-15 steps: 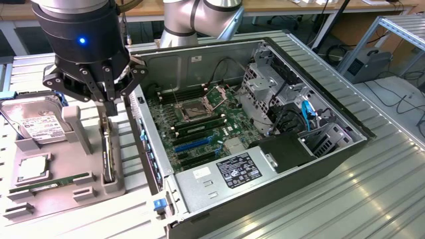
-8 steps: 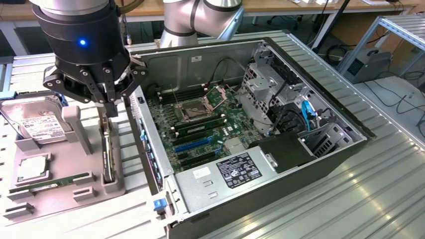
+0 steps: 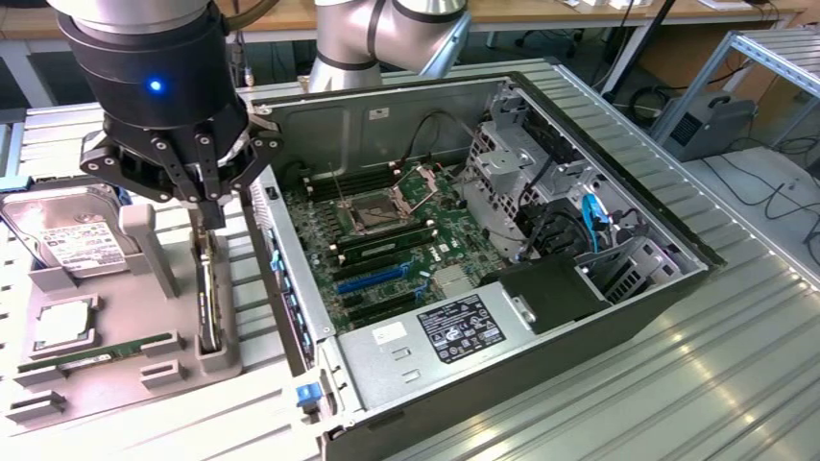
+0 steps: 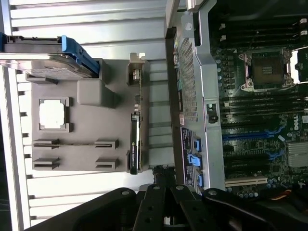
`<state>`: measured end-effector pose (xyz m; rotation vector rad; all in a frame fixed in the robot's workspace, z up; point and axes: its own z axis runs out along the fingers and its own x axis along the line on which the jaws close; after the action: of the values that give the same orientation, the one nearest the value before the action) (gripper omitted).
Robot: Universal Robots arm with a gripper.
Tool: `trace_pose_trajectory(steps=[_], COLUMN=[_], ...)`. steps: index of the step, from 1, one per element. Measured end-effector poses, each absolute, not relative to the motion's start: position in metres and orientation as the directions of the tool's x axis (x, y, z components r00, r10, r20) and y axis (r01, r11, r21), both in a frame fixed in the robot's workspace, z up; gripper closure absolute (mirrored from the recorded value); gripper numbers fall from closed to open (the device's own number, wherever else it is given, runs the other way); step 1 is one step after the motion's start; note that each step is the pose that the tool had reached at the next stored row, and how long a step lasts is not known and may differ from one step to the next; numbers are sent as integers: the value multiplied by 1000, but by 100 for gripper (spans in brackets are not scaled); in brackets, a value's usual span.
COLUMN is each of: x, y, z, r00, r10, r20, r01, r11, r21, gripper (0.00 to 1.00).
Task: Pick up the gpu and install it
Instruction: 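Reach for the gpu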
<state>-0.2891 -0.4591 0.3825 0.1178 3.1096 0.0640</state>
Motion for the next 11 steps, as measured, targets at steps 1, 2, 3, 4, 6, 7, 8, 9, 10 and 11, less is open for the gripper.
trace_pose_trajectory(steps=[1,2,3,4,6,7,8,9,10,11], x=[-290,-291,-292,-293,-295,-295,-296,-297,-297,-298], y=[-459,-459,-459,-459,-459,-459,-459,-459,-459,-459], z=[382,382,382,382,382,381,381,381,381,381], r00=[-997,-997,-997,-997,-997,-997,-997,-997,-997,-997], r10=[76,76,76,76,76,76,76,76,76,76], r20=[-28,-28,-28,-28,-28,-28,-28,-28,-28,-28], r01=[75,75,75,75,75,75,75,75,75,75], r11=[996,996,996,996,996,996,996,996,996,996], r21=[42,41,41,41,40,40,40,40,40,40], gripper=[89,89,89,89,89,89,89,89,89,89])
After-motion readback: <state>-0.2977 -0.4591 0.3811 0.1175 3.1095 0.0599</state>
